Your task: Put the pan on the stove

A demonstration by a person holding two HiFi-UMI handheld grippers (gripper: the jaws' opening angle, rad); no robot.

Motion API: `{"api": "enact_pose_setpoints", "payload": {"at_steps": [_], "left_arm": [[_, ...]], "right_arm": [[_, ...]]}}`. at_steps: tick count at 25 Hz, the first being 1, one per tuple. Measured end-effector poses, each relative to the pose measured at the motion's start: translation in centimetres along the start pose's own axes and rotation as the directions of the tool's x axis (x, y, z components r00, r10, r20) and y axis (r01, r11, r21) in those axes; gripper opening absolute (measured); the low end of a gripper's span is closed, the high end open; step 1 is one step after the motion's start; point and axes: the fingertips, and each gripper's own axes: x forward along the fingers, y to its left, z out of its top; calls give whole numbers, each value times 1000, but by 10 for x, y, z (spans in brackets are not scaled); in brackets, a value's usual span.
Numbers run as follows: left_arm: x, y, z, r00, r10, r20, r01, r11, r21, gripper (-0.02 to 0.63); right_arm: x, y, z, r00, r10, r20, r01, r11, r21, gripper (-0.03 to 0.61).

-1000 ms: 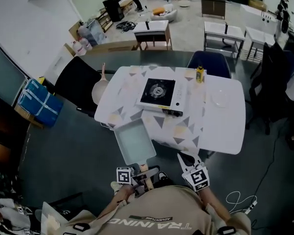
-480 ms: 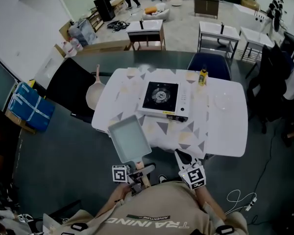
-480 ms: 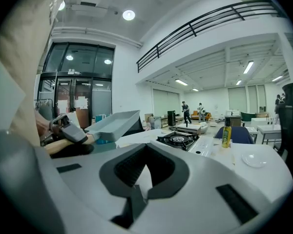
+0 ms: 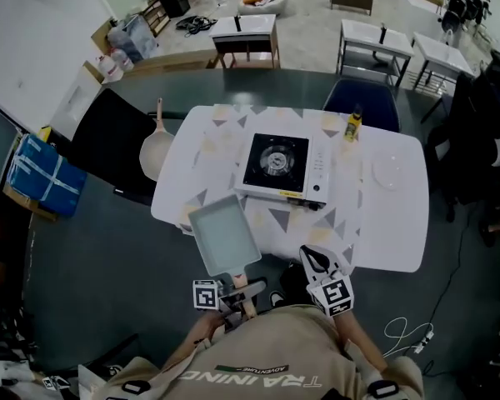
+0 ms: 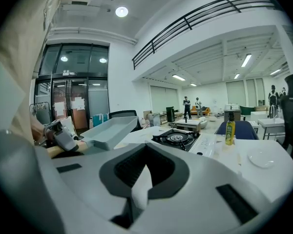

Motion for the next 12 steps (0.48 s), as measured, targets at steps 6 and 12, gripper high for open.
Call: {"api": "enact_pose_setpoints", "payload": {"at_steps": [6,12], "left_arm": [[11,10,63,999,44,-4,-43,997,63,87],[29,24,105,997,77,-25,-77,997,24,87]], "right_arm": [[55,-25,10,997,71,21,-71,997,3,3],[99,-65,27,993,104,46,-105,994,22,3]]}}
